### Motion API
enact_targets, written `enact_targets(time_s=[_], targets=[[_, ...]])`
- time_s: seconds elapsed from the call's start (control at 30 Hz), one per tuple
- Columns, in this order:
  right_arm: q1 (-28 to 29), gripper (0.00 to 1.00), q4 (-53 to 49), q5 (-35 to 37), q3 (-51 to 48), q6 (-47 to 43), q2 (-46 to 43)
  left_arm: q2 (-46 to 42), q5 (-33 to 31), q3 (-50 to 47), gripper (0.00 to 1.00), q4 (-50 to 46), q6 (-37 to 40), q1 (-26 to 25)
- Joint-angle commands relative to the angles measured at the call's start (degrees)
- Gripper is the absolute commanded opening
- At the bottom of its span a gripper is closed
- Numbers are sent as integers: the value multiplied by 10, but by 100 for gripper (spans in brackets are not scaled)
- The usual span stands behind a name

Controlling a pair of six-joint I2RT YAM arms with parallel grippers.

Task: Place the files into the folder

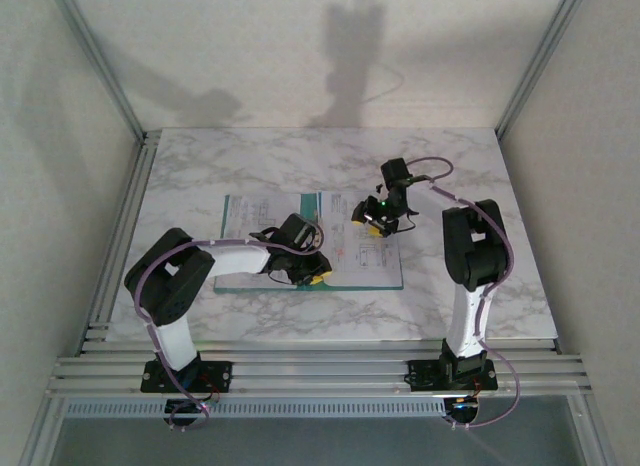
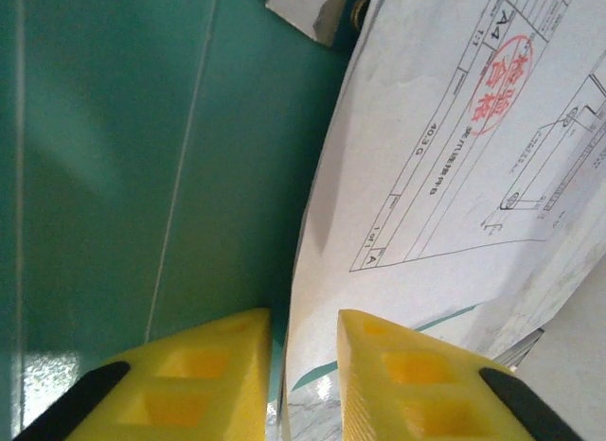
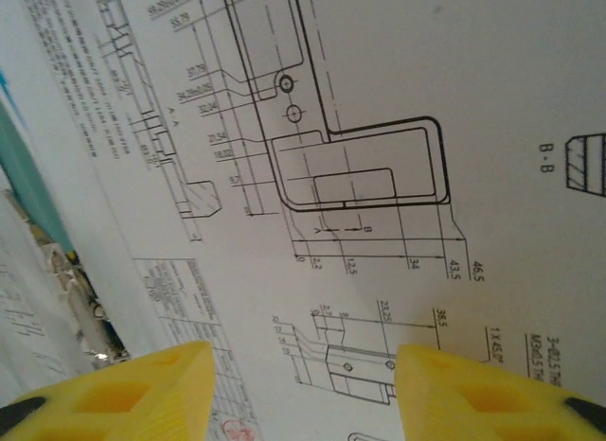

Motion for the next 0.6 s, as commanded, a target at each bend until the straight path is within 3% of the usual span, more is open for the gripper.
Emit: enact_targets(time_s=[0.0, 0.27, 0.57], targets=[[5, 53, -7, -9, 25, -5, 17, -18, -12, -8, 28, -14, 4, 3], [8, 53, -5, -21, 28, -12, 31, -11, -14, -2, 34, -16, 8, 3], [9, 53, -9, -21, 36, -16, 39, -3, -14, 7, 31, -21, 12, 3]])
